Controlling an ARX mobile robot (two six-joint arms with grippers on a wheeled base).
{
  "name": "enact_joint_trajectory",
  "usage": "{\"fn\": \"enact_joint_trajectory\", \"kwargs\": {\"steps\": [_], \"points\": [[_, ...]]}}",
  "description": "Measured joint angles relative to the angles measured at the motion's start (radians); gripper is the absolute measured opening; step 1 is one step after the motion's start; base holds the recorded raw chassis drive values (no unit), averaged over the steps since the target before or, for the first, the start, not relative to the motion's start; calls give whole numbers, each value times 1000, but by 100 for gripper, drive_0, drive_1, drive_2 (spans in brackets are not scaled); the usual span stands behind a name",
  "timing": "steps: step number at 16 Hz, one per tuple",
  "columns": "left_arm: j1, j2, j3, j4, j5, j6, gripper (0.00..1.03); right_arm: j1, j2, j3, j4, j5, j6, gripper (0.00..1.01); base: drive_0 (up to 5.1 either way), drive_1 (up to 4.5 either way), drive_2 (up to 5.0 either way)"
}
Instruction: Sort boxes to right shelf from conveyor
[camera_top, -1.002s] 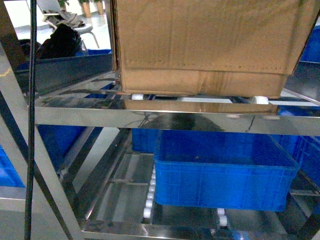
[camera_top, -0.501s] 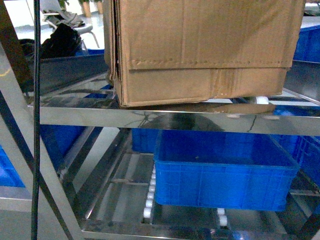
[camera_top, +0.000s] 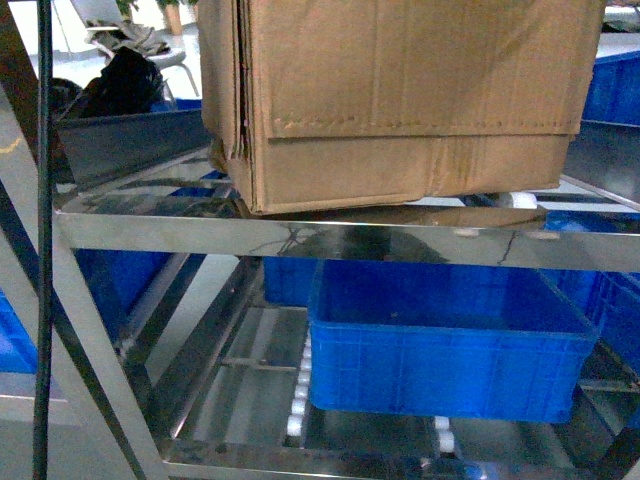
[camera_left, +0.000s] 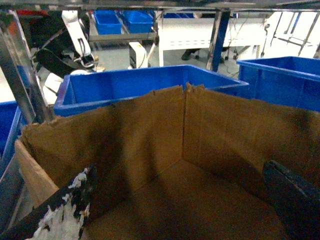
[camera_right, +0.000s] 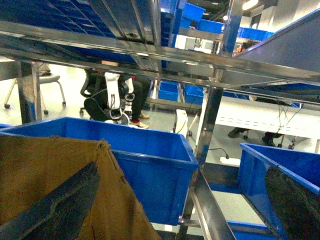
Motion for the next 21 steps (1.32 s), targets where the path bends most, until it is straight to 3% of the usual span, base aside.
{"fn": "enact_joint_trajectory", "kwargs": {"steps": [5, 7, 9, 14, 16, 17, 18, 20, 21], "points": [[0, 0, 11, -19, 15, -45, 98, 0, -2, -2, 15, -2, 6, 98, 0, 0, 0], [1, -5, -14, 6, 15, -82, 98, -1, -20, -13, 17, 0, 24, 98, 0, 0, 0], [3, -41, -78, 60, 9, -86, 98, 0, -59, -46, 48, 3, 35, 98, 0, 0, 0], [-4, -272, -362, 219, -16, -50, 98, 6, -224, -236, 110, 15, 50, 98, 0, 0, 0], [-9, -360, -504, 267, -37, -6, 98, 18, -335, -374, 116, 14, 56, 98, 0, 0, 0], [-13, -447, -608, 327, -85, 32, 98, 27, -414, -455, 123, 23, 56, 98, 0, 0, 0], [-10, -547, -693, 332, -126, 77, 98, 33, -508, -525, 84, 23, 53, 98, 0, 0, 0], [24, -750, -857, 249, -209, 89, 98, 21, -739, -653, -58, -3, 37, 98, 0, 0, 0], [33, -793, -900, 236, -222, 89, 98, 5, -847, -700, -148, -8, 23, 98, 0, 0, 0]]}}
